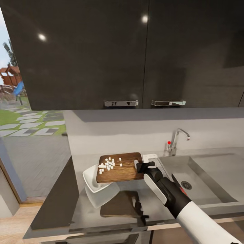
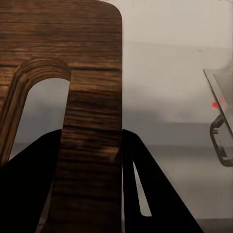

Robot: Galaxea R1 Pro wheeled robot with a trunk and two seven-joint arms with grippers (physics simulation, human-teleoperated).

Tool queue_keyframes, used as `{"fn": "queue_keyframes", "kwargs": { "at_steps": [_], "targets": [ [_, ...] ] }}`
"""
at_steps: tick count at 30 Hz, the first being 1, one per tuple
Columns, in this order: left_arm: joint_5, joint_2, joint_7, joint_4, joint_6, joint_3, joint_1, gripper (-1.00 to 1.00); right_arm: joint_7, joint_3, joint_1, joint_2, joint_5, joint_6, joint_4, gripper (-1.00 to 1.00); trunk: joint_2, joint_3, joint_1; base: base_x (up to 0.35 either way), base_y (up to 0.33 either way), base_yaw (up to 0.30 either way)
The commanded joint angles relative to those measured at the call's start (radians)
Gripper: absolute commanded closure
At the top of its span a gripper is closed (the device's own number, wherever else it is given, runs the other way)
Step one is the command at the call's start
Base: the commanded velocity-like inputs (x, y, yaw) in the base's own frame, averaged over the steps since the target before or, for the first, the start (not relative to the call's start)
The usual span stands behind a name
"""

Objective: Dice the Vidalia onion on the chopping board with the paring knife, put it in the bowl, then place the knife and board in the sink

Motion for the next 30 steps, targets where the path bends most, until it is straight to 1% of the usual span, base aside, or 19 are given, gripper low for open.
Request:
{"fn": "queue_keyframes", "kwargs": {
  "at_steps": [1, 5, 9, 18, 24, 30],
  "targets": [
    [0.008, 0.001, 0.005, -0.001, -0.002, -0.008, 0.001, -1.00, -0.010, 0.004, -0.001, -0.001, -0.009, 0.001, -0.001, 1.00, -0.001, 0.000, 0.000, 0.001, 0.001, 0.000],
    [0.008, 0.001, 0.005, -0.001, -0.001, -0.008, 0.001, -1.00, -0.014, 0.004, -0.001, 0.000, -0.008, 0.001, -0.001, 1.00, -0.001, 0.000, 0.000, 0.000, 0.000, 0.000],
    [0.008, 0.001, 0.005, -0.001, -0.001, -0.008, 0.001, -1.00, -0.041, 0.004, -0.001, 0.001, -0.009, 0.001, -0.002, 1.00, -0.001, 0.000, 0.000, 0.001, 0.002, 0.000],
    [0.008, 0.001, 0.005, -0.001, -0.001, -0.007, 0.001, -1.00, -0.061, 0.004, -0.001, 0.003, -0.008, 0.001, -0.002, 1.00, -0.001, 0.000, 0.000, 0.053, 0.075, 0.000],
    [0.008, 0.001, 0.005, -0.003, -0.002, -0.008, 0.001, -1.00, -0.110, 0.004, -0.001, 0.009, -0.009, -0.001, -0.002, 1.00, -0.001, 0.000, 0.000, 0.004, 0.005, 0.000],
    [0.008, 0.001, 0.005, -0.003, -0.002, -0.008, 0.001, -1.00, -0.124, 0.005, -0.001, 0.011, -0.007, -0.002, -0.001, 1.00, -0.001, 0.000, 0.000, 0.000, 0.000, 0.000]
  ]
}}
